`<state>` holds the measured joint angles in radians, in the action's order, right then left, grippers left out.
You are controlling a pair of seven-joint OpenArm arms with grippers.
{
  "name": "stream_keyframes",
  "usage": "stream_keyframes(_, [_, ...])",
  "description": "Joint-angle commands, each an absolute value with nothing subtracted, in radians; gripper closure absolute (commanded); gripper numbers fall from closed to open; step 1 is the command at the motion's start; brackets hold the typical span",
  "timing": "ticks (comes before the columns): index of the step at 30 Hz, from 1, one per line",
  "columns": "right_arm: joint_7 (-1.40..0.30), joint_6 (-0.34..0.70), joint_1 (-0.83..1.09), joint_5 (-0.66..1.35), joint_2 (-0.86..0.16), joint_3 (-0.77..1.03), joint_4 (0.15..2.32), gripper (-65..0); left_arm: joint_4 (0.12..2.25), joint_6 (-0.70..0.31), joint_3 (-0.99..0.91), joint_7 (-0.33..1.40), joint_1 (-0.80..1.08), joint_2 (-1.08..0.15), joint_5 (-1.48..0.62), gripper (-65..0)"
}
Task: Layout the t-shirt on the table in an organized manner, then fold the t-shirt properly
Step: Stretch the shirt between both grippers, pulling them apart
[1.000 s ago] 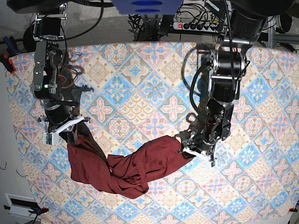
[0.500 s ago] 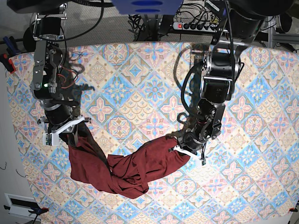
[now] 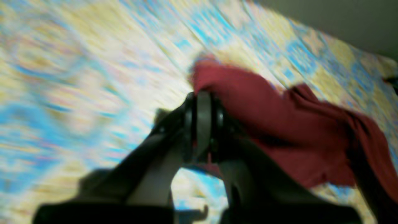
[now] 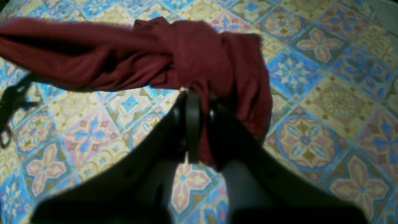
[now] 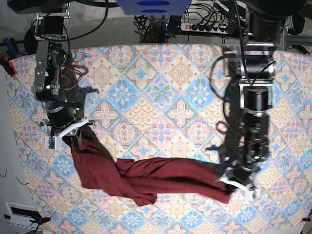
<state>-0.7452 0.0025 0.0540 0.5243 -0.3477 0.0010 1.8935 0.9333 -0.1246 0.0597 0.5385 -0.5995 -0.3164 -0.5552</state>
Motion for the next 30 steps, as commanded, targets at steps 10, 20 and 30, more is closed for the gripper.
stream_keyframes(10, [-0.716, 0.004, 0.004, 0.524, -0.381, 0.050, 1.830, -0.3, 1.248, -0.137, 0.059, 0.581, -0.539, -0.673, -0.860, 0.0])
stream_keyframes(20, [-0.797, 0.004, 0.004, 0.524, -0.378, 0.372, 1.656, -0.3, 1.400, -0.249, -0.262, 0.582, -0.104, -0.885, -0.935, 0.0])
stream_keyframes(30, [-0.866, 0.005, -0.025, 0.529, -0.378, 0.380, 1.675, -0.3, 1.399, -0.254, -0.237, 0.585, 0.160, -0.835, -0.711, 0.0])
